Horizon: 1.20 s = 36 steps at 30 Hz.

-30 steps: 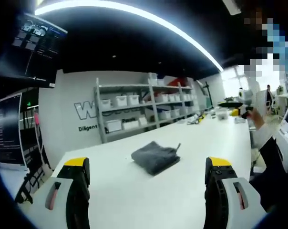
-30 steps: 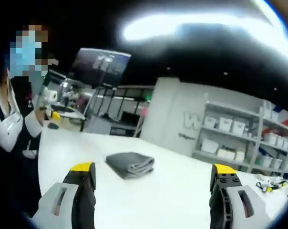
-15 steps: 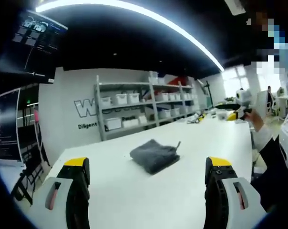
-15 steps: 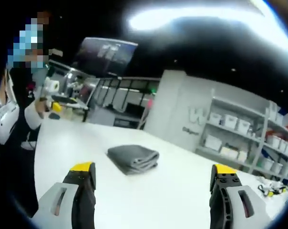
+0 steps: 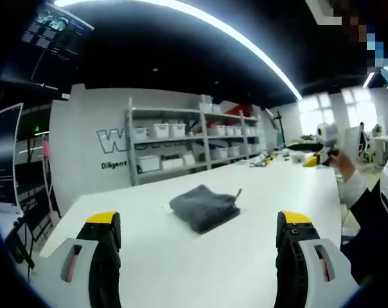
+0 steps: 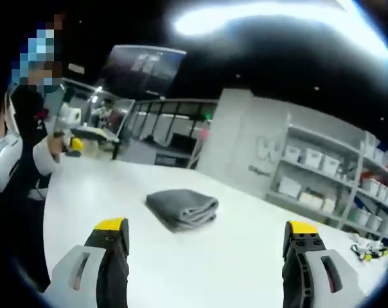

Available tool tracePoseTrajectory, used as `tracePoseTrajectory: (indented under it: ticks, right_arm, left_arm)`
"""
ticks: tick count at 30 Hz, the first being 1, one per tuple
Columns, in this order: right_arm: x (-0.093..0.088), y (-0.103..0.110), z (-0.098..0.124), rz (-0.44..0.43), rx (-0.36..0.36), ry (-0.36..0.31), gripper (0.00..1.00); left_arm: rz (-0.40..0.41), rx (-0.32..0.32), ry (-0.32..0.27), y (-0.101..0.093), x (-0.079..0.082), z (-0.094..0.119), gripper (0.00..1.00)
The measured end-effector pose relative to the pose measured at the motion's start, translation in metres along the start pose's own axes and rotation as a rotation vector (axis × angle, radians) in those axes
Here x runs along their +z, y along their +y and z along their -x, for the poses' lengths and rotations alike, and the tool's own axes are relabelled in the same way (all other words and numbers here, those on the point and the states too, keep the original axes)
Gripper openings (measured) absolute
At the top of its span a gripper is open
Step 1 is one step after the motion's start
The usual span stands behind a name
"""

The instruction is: Open the folded towel by lifting each exposed corner and separating the folded layers until the towel lies flat within the target outline without major curled edges

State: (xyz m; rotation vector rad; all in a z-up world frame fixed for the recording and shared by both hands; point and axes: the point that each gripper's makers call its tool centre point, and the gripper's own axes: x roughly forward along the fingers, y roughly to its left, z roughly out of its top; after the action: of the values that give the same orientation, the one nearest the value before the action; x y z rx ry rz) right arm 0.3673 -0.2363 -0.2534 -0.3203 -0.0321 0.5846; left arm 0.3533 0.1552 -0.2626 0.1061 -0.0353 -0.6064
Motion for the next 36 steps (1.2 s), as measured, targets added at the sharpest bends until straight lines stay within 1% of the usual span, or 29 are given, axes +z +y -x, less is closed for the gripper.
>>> tracePoseTrajectory:
  ticks: [4, 6, 7, 11, 13, 16, 20, 22, 26, 32, 36]
  right_arm:
    - [0.002, 0.003, -0.001, -0.035, -0.001, -0.007, 1.0]
    - [0.003, 0.002, -0.002, -0.068, -0.022, -0.012, 1.0]
    - [0.001, 0.002, -0.004, -0.072, -0.032, -0.002, 1.0]
    - [-0.001, 0.003, -0.006, -0.073, -0.068, 0.011, 1.0]
    - [0.001, 0.006, -0.007, -0.079, -0.069, 0.014, 1.0]
    - [0.006, 0.012, -0.009, -0.102, -0.053, -0.003, 1.0]
    - [0.014, 0.014, -0.007, -0.098, -0.055, -0.026, 1.0]
    - [0.015, 0.014, -0.006, -0.094, -0.059, -0.026, 1.0]
    - [0.015, 0.014, -0.006, -0.097, -0.058, -0.03, 1.0]
    - [0.012, 0.012, -0.012, -0.099, -0.05, -0.023, 1.0]
    - [0.01, 0.011, -0.017, -0.093, -0.043, -0.016, 1.0]
  left_arm:
    - [-0.005, 0.007, -0.013, 0.001, 0.002, 0.0, 1.0]
    - [-0.016, 0.028, -0.023, 0.003, 0.002, 0.0, 1.0]
    - [-0.018, 0.032, -0.018, 0.003, 0.002, -0.001, 1.0]
    - [-0.002, 0.011, -0.015, -0.002, 0.002, -0.003, 1.0]
    - [0.004, 0.001, -0.021, -0.003, 0.005, -0.005, 1.0]
    - [0.002, -0.008, -0.027, -0.003, 0.009, -0.006, 1.0]
    - [0.006, -0.002, -0.014, 0.003, 0.011, -0.008, 1.0]
    - [0.009, 0.0, -0.001, 0.005, 0.012, -0.008, 0.99]
    - [0.014, -0.008, 0.023, 0.006, 0.01, -0.009, 0.99]
    - [0.011, -0.017, 0.025, 0.004, 0.013, -0.011, 0.99]
    - [0.007, -0.024, 0.026, 0.001, 0.011, -0.013, 0.99]
